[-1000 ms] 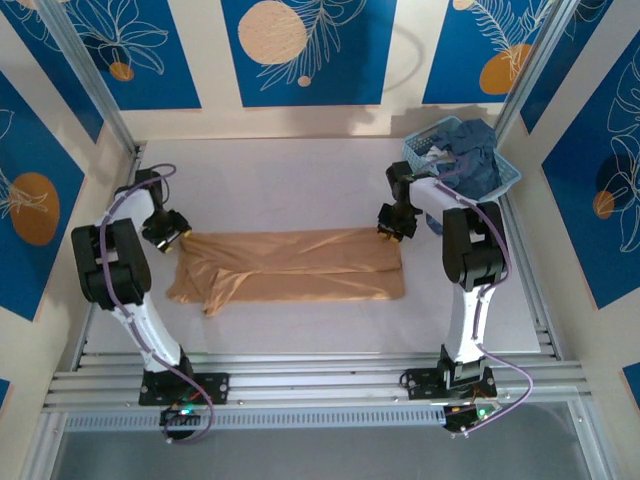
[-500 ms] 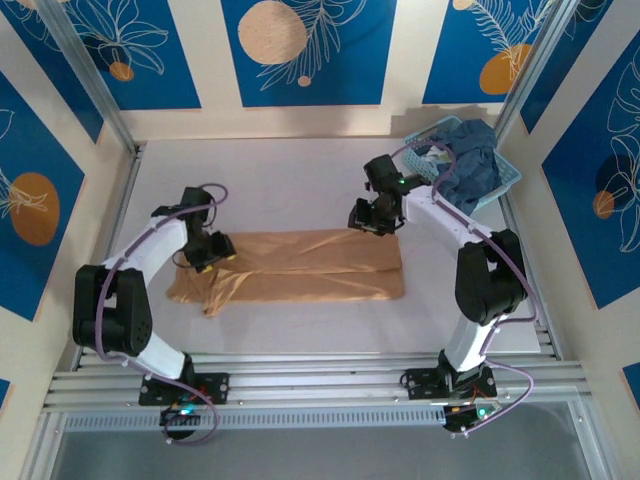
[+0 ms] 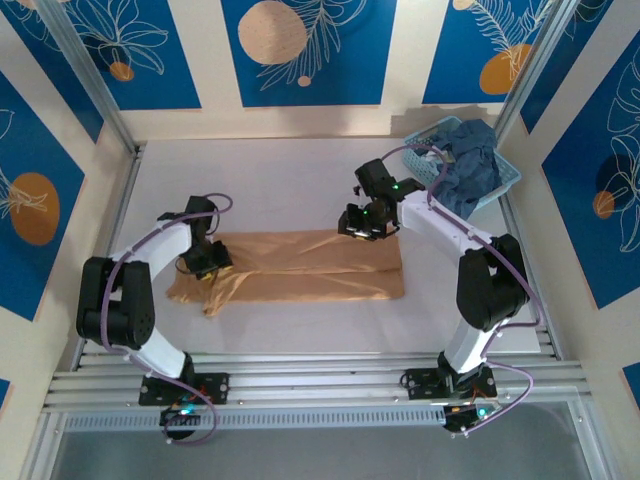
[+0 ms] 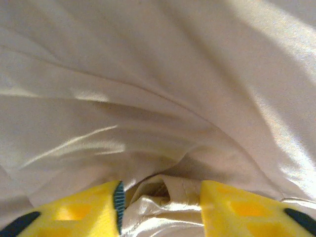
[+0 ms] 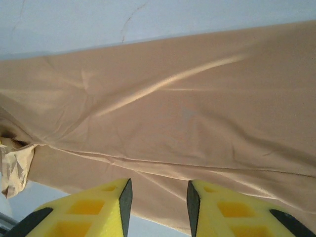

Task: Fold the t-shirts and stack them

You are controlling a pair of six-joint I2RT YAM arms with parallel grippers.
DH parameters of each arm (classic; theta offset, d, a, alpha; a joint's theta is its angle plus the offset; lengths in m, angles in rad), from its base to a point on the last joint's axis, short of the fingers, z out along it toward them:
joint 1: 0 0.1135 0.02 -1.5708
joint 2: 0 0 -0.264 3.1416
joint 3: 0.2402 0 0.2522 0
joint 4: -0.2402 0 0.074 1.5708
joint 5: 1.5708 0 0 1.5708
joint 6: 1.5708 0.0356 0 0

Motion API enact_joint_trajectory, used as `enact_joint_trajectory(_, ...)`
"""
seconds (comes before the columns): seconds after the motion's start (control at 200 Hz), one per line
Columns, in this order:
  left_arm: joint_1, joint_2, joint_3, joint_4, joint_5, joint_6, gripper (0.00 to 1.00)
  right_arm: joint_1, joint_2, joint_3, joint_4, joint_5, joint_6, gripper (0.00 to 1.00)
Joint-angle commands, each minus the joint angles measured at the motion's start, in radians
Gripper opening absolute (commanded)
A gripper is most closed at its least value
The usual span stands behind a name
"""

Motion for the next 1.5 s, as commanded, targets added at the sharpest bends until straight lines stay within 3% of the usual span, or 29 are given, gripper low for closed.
enact_joint_trajectory(0.0, -0.007, 0.009, 0.002, 0.022, -0.009, 0.005, 0.35, 0.007, -0.037, -0.018, -0.009, -0.025, 0.005, 0.37)
enact_joint_trajectory(0.13, -0.012, -0.004, -0.004, 0.011, 0.002, 0.000, 0.16, 0.007, -0.039, -0.019, -0.010, -0.024, 0.002, 0.37)
enact_joint_trajectory(0.205, -0.017, -0.016, -0.010, -0.003, 0.002, -0.002, 0.15, 0.007, -0.037, -0.018, -0.010, -0.023, -0.001, 0.37)
enact_joint_trajectory(0.28, -0.020, -0.045, -0.011, -0.035, -0.016, -0.009, 0.25, 0.007, -0.033, -0.011, -0.012, -0.025, -0.007, 0.37)
enact_joint_trajectory(0.365, -0.022, -0.111, -0.015, -0.101, -0.070, -0.037, 0.51, 0.007, -0.029, -0.005, -0.016, -0.024, -0.015, 0.37)
enact_joint_trajectory(0.485, -0.008, -0.169, -0.032, -0.262, -0.154, -0.125, 0.57, 0.007, -0.025, -0.006, -0.013, -0.025, -0.020, 0.37)
enact_joint_trajectory(0.675, 0.015, -0.273, -0.197, -0.256, -0.020, -0.233, 0.43, 0.005, -0.012, -0.011, -0.008, -0.041, -0.021, 0.37)
enact_joint_trajectory(0.945, 0.015, -0.310, -0.282, -0.241, -0.021, -0.266, 0.41, -0.001, -0.002, -0.009, -0.004, -0.053, -0.023, 0.36)
enact_joint_trajectory(1.14, 0.015, -0.242, -0.280, -0.149, -0.067, -0.254, 0.34, -0.001, -0.001, -0.010, -0.005, -0.059, -0.021, 0.36)
enact_joint_trajectory(1.37, 0.015, -0.219, -0.226, -0.166, -0.167, -0.223, 0.00, -0.002, -0.021, -0.033, -0.004, -0.052, -0.014, 0.36)
enact_joint_trajectory(1.495, 0.015, -0.211, -0.127, -0.258, -0.270, -0.165, 0.00, -0.007, -0.033, -0.053, 0.001, -0.049, -0.011, 0.36)
